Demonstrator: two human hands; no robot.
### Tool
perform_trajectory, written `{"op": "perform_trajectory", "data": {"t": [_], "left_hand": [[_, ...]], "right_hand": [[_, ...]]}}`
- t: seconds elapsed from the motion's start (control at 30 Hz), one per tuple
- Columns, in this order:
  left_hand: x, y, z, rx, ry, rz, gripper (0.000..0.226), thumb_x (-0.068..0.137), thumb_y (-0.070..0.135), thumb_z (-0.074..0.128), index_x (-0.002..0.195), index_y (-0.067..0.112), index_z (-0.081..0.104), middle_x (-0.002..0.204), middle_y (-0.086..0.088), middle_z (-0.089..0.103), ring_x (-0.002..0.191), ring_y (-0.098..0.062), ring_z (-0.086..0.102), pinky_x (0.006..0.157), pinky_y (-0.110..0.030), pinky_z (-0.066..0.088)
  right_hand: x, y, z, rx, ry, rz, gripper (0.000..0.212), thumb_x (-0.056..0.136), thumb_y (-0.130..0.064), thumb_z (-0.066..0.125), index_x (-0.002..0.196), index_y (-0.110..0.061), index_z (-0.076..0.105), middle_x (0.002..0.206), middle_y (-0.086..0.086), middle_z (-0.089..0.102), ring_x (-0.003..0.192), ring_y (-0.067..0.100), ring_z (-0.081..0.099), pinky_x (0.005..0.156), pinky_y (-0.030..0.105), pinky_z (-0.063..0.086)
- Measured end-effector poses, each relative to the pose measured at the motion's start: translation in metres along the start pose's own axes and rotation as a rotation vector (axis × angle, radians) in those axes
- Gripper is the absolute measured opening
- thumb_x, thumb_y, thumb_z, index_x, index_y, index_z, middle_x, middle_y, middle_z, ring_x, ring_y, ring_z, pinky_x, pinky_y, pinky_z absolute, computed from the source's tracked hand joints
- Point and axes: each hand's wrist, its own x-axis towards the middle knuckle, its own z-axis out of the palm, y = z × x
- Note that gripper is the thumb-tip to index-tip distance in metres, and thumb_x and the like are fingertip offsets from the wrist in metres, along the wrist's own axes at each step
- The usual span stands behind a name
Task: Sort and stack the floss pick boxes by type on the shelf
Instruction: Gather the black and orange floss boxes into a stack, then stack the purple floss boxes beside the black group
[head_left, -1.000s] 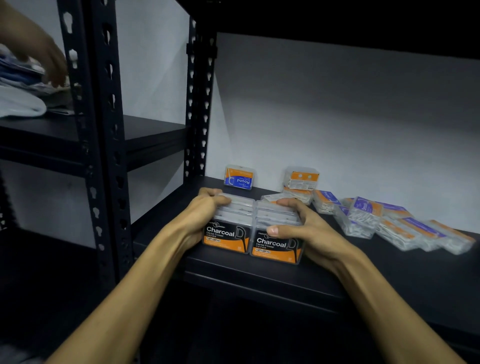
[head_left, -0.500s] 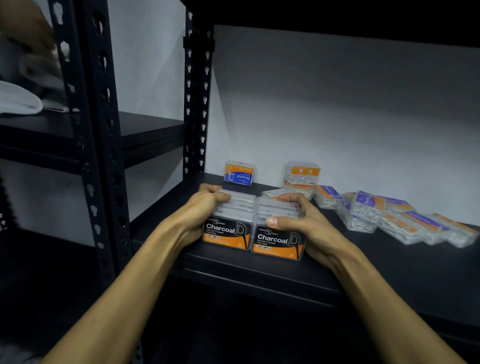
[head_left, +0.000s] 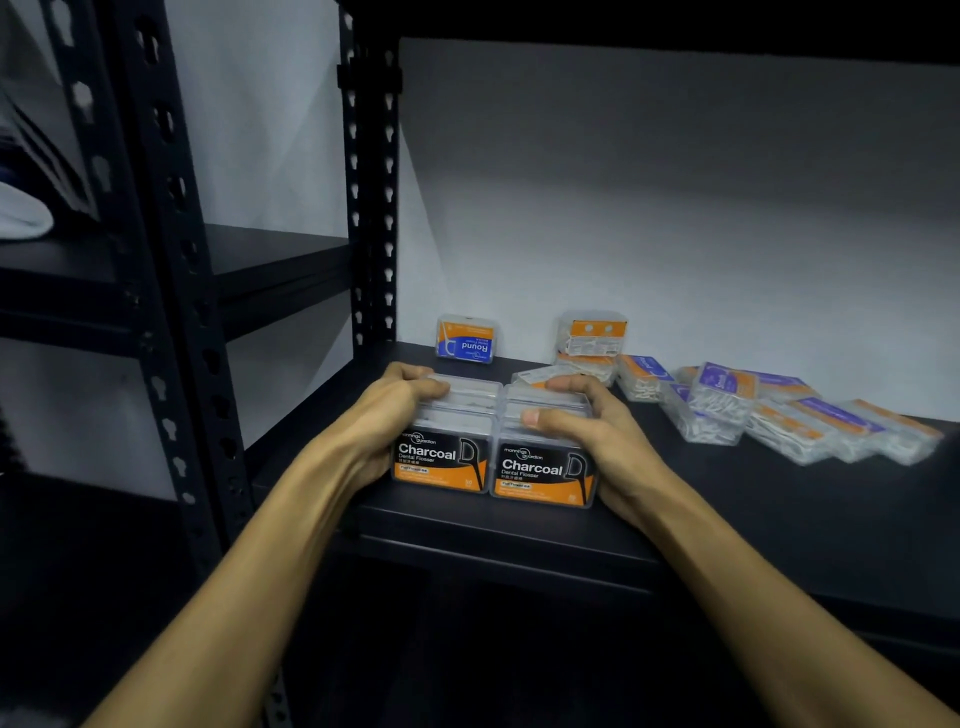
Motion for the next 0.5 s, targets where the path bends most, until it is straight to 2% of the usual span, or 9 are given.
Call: {"op": "perform_trajectory", "data": {"t": [0.13, 0.27, 0.33, 0.4, 0.47, 0.5], "left_hand": [[0.002, 0.001, -0.002, 0.317, 0.04, 0.079, 0.02, 0.092, 0.024, 0.061, 0.109, 0.015, 0.055, 0.097, -0.008, 0.065, 0.077, -0.02, 0.064, 0.065, -0.032, 0.05], [0.003, 0.006, -0.006, 0.577, 0.063, 0.149, 0.023, 0.088, 0.038, 0.06, 0.105, 0.022, 0.058, 0.103, -0.003, 0.068, 0.089, -0.017, 0.064, 0.081, -0.037, 0.051], [0.0, 0.009, -0.007, 0.653, 0.061, 0.156, 0.038, 0.088, 0.042, 0.06, 0.121, 0.023, 0.056, 0.117, -0.001, 0.065, 0.098, -0.017, 0.064, 0.088, -0.038, 0.051], [-0.003, 0.013, -0.008, 0.669, 0.061, 0.161, 0.06, 0.09, 0.048, 0.06, 0.141, 0.021, 0.045, 0.136, -0.004, 0.057, 0.111, -0.018, 0.06, 0.093, -0.034, 0.047], [-0.006, 0.02, -0.007, 0.688, 0.08, 0.185, 0.071, 0.089, 0.057, 0.058, 0.147, 0.019, 0.04, 0.145, -0.005, 0.051, 0.123, -0.02, 0.054, 0.097, -0.032, 0.042], [-0.008, 0.025, -0.006, 0.707, 0.101, 0.205, 0.073, 0.089, 0.06, 0.057, 0.146, 0.018, 0.042, 0.145, -0.005, 0.051, 0.125, -0.02, 0.053, 0.099, -0.033, 0.041]], "right_hand": [[0.001, 0.001, -0.001, 0.021, 0.023, 0.001, 0.058, 0.067, -0.023, 0.086, 0.118, -0.017, 0.06, 0.116, 0.016, 0.067, 0.09, 0.032, 0.074, 0.077, 0.043, 0.059], [0.003, 0.003, -0.003, 0.051, 0.037, -0.016, 0.053, 0.065, -0.038, 0.082, 0.11, -0.016, 0.066, 0.119, 0.017, 0.067, 0.099, 0.03, 0.072, 0.085, 0.044, 0.058], [0.004, 0.001, -0.004, 0.079, 0.052, -0.03, 0.057, 0.066, -0.043, 0.081, 0.113, -0.013, 0.067, 0.121, 0.017, 0.068, 0.108, 0.031, 0.069, 0.096, 0.047, 0.054], [0.004, 0.0, -0.005, 0.136, 0.038, -0.051, 0.063, 0.069, -0.045, 0.081, 0.118, -0.008, 0.066, 0.122, 0.017, 0.068, 0.116, 0.034, 0.065, 0.106, 0.054, 0.046], [0.0, -0.002, -0.009, 0.136, 0.059, -0.073, 0.061, 0.072, -0.046, 0.08, 0.118, -0.007, 0.067, 0.121, 0.014, 0.069, 0.117, 0.031, 0.064, 0.107, 0.053, 0.045], [-0.004, -0.004, -0.013, 0.097, 0.088, -0.088, 0.055, 0.074, -0.045, 0.078, 0.116, -0.01, 0.068, 0.119, 0.01, 0.071, 0.116, 0.027, 0.065, 0.105, 0.048, 0.047]]}}
